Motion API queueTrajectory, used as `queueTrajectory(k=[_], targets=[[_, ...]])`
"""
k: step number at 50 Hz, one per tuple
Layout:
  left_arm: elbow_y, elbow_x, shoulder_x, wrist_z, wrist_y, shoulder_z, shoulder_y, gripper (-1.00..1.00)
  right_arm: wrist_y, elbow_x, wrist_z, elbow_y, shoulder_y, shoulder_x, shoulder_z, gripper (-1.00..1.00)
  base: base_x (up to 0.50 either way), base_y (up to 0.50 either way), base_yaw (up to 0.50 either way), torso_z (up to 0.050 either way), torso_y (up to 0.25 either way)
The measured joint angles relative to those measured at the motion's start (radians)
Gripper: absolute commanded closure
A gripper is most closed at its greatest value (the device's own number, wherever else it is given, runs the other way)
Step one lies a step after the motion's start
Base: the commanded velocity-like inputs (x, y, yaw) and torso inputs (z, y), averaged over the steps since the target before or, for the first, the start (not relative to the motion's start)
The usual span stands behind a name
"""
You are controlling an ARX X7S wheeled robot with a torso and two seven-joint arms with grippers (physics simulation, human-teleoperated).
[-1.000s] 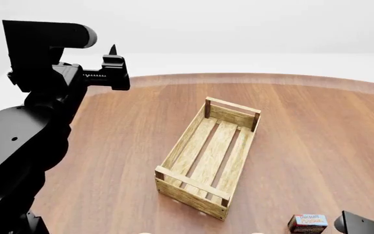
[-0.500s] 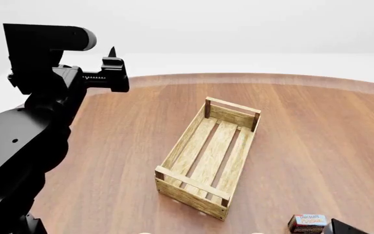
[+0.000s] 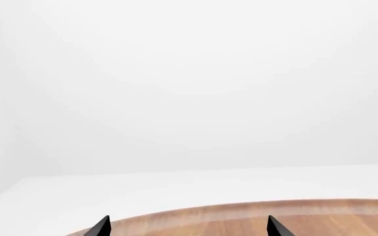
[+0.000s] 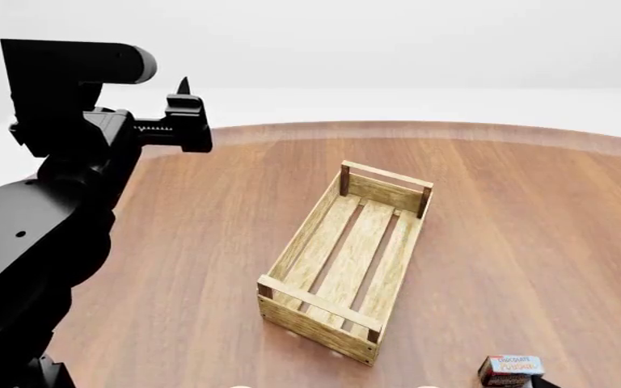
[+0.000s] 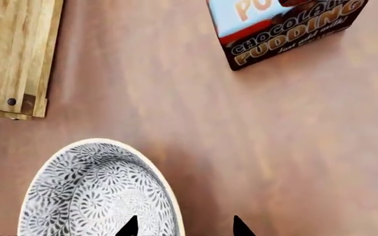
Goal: Stack the right bowl on the left bowl and place them in the tray.
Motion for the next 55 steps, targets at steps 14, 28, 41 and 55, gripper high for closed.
queueTrajectory(k=[14, 28, 41, 55], targets=[[-0.003, -0.003, -0.004, -0.003, 0.009, 0.003, 0.007, -1.0, -0.014, -0.018, -0.034, 0.016, 0.003, -0.006, -0.02, 1.0, 0.0, 0.0, 0.0, 0.0, 0.0], [-0.003, -0.008, -0.008, -0.007, 0.015, 0.004, 0.012, -1.0, -0.023, -0.008, -0.046, -0.02, -0.003, -0.002, -0.017, 1.0, 0.0, 0.0, 0.0, 0.0, 0.0], [-0.002, -0.015, -0.01, -0.013, 0.014, 0.002, 0.008, -1.0, -0.019, 0.093, -0.047, -0.12, 0.003, 0.001, 0.007, 1.0, 0.0, 0.0, 0.0, 0.0, 0.0], [-0.001, -0.022, -0.012, -0.021, 0.012, 0.0, 0.003, -1.0, -0.016, 0.269, -0.006, -0.171, 0.06, -0.021, 0.007, 1.0, 0.0, 0.0, 0.0, 0.0, 0.001]])
